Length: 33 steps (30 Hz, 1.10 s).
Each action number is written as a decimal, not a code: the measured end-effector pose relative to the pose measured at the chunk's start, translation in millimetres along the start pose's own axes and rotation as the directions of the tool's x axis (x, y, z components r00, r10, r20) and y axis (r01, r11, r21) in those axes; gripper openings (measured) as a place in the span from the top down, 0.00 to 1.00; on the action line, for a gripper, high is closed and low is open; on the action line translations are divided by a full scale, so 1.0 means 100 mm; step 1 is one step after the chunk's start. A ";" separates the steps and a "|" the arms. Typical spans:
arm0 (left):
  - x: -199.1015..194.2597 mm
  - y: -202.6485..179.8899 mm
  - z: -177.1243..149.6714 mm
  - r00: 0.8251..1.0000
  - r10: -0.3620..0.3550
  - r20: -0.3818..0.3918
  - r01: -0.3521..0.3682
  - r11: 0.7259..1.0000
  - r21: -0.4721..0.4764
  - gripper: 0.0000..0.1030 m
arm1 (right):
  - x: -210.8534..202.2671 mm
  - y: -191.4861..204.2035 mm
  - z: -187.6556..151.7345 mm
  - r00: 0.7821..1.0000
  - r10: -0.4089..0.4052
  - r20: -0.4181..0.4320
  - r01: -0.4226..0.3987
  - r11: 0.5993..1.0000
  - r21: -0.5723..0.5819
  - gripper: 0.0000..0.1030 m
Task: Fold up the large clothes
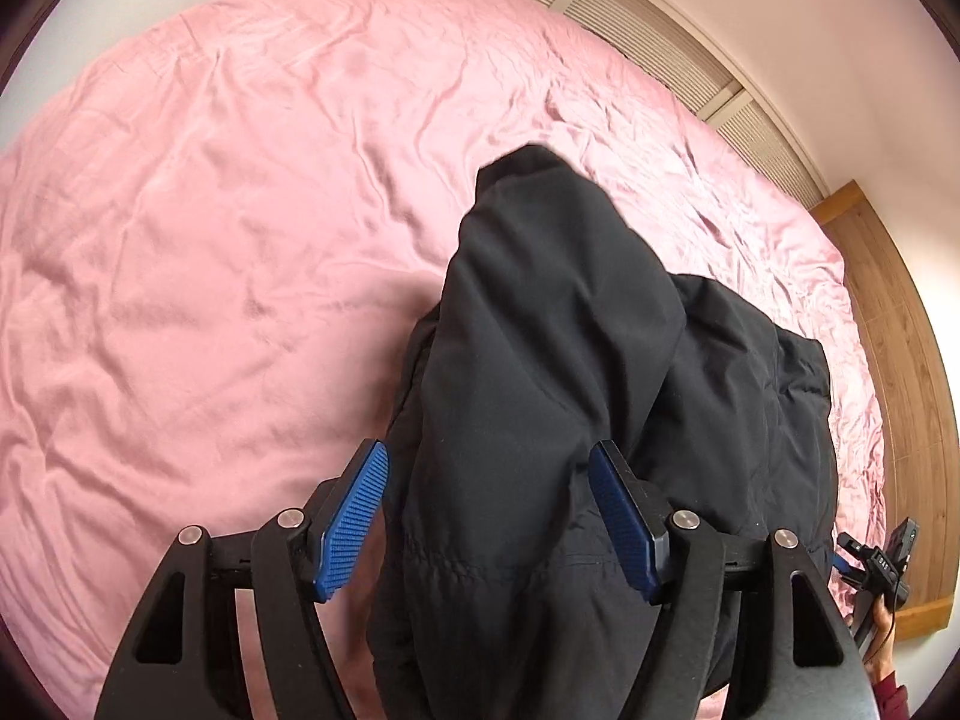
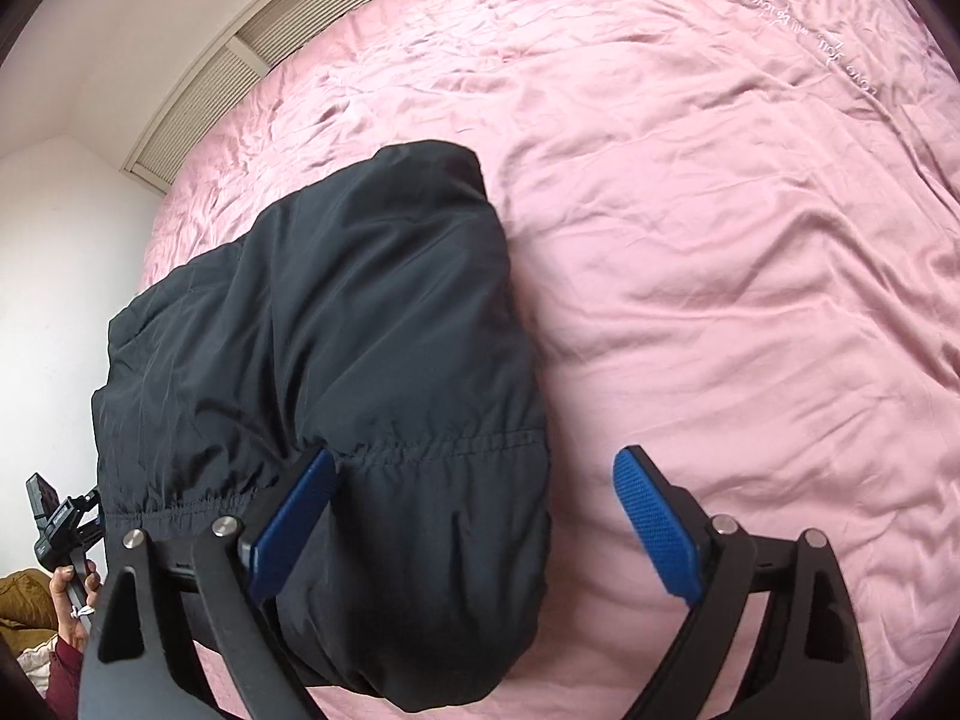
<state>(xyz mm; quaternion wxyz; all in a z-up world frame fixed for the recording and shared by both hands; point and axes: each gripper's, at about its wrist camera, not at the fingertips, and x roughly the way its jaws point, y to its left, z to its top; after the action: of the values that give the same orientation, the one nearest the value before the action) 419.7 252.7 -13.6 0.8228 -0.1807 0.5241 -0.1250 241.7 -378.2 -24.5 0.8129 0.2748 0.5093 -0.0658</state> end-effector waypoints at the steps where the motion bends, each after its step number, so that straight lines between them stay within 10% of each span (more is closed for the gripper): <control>1: -0.07 -0.03 0.01 1.000 0.011 0.016 -0.012 1.000 0.008 0.31 | -0.07 0.00 -0.02 1.000 -0.020 0.015 0.020 1.000 -0.007 0.08; 17: -0.39 -0.95 -0.33 0.969 0.141 0.203 -0.179 0.966 0.186 0.17 | -0.48 0.90 -0.65 0.970 -0.160 0.183 0.192 0.967 -0.168 0.00; 33: -0.18 -1.46 -1.09 0.962 0.214 0.172 -0.252 0.937 0.243 0.12 | -0.58 1.17 -1.04 0.948 -0.205 0.244 0.265 0.931 -0.250 0.00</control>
<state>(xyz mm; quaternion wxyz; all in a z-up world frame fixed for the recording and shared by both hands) 311.1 109.3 21.5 0.8838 -0.0150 0.4605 -0.0814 177.2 -236.6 35.3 0.8797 0.0855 0.4523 -0.1198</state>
